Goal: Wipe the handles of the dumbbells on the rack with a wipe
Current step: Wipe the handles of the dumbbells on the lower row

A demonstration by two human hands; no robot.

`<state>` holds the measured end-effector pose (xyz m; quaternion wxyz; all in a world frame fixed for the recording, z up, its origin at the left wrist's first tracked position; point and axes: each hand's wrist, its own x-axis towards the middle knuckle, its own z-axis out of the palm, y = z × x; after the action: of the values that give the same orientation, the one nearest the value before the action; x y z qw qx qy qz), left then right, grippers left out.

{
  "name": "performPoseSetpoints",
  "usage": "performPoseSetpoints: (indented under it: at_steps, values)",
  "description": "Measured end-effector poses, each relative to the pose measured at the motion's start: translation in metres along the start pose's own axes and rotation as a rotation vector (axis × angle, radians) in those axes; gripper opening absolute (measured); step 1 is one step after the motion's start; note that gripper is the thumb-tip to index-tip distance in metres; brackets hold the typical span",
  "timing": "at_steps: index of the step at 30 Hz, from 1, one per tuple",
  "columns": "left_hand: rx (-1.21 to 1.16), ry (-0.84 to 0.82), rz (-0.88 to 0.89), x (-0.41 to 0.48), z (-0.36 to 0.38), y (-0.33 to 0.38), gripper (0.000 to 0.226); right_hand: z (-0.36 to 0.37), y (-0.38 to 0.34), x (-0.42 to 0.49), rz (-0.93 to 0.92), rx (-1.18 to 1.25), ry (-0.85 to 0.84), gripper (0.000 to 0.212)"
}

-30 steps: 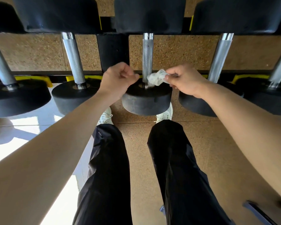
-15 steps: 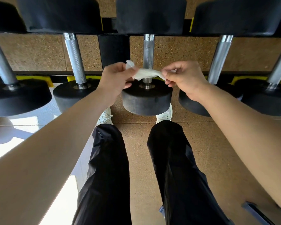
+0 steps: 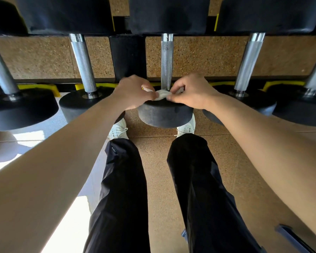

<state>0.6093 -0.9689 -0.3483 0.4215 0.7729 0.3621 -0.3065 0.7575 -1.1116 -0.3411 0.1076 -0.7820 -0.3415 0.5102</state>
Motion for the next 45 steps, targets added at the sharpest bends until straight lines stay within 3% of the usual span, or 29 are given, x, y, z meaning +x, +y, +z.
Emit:
performPoseSetpoints:
  at_steps: [6, 11, 14, 18, 23, 29, 32, 34, 38, 41, 45]
  values:
    - [0.081, 0.115, 0.057, 0.007, -0.008, -0.009, 0.018, 0.001, 0.001, 0.014, 0.015, -0.108, 0.057, 0.022]
    - [0.023, 0.002, 0.068, 0.018, 0.004, 0.016, 0.027, -0.008, 0.022, 0.021, 0.151, -0.167, 0.095, 0.014]
    - [0.146, -0.046, -0.008, 0.026, -0.005, 0.01, 0.029, -0.005, 0.013, 0.024, 0.08, -0.195, 0.051, 0.015]
    - [0.316, 0.038, -0.074, 0.027, -0.008, -0.008, 0.038, 0.001, 0.003, 0.025, -0.01, -0.195, -0.013, 0.019]
    - [0.318, 0.108, 0.149, 0.022, 0.001, 0.014, 0.033, -0.004, 0.03, 0.025, 0.067, -0.309, 0.181, 0.015]
    - [0.281, 0.41, 0.087, 0.02, -0.005, 0.009, 0.027, -0.002, 0.015, 0.026, -0.157, -0.379, 0.319, 0.02]
    - [0.27, 0.476, 0.273, 0.021, -0.001, 0.018, 0.027, -0.008, 0.028, 0.031, -0.028, -0.376, 0.494, 0.025]
    - [0.322, 0.549, 0.278, 0.025, -0.002, 0.018, 0.03, -0.005, 0.027, 0.035, 0.017, -0.363, 0.588, 0.028]
    - [0.09, 0.65, -0.03, 0.039, -0.005, 0.021, 0.032, 0.0, 0.002, 0.043, -0.069, -0.313, 0.719, 0.029]
    - [-0.142, 0.655, -0.014, 0.047, -0.001, 0.038, 0.029, 0.0, 0.005, 0.048, 0.06, -0.207, 0.773, 0.031]
    - [-0.396, 0.64, -0.013, 0.05, 0.005, 0.045, 0.031, -0.005, -0.007, 0.06, 0.314, 0.133, 0.806, 0.03]
